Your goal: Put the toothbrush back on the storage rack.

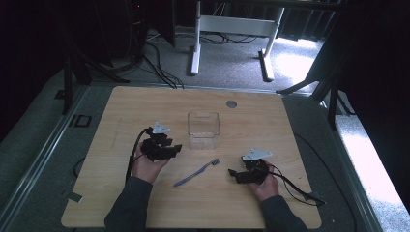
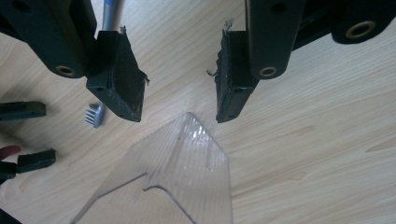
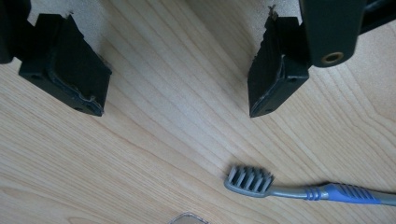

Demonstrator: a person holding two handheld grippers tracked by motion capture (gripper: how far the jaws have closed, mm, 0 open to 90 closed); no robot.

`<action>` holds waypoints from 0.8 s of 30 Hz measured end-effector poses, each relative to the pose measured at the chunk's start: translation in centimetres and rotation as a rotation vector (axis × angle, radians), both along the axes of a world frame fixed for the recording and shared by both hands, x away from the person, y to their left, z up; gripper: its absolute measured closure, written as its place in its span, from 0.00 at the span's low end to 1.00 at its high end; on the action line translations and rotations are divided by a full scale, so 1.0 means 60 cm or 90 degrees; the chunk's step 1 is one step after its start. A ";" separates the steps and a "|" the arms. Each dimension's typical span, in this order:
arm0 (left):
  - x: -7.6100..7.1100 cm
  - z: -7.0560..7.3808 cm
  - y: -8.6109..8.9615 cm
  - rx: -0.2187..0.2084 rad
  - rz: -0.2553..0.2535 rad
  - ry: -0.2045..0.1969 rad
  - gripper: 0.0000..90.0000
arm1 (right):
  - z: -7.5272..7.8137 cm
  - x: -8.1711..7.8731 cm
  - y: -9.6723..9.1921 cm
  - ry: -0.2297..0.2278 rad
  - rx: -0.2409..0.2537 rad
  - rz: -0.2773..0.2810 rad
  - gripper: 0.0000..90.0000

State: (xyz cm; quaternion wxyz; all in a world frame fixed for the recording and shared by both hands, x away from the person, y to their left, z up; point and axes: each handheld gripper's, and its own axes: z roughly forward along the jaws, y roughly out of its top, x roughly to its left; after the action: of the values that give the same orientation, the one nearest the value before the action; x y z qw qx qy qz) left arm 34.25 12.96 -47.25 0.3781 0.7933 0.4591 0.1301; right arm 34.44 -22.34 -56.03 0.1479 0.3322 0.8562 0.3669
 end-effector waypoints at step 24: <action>-0.008 0.005 -0.015 0.017 -0.040 0.022 0.58 | 0.000 0.000 0.000 0.001 0.001 -0.001 0.23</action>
State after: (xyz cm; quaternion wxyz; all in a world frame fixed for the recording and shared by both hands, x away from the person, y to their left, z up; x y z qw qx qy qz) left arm 33.80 12.04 -46.96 0.3632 0.8145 0.4388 0.1103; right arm 34.43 -22.33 -56.03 0.1474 0.3329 0.8560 0.3670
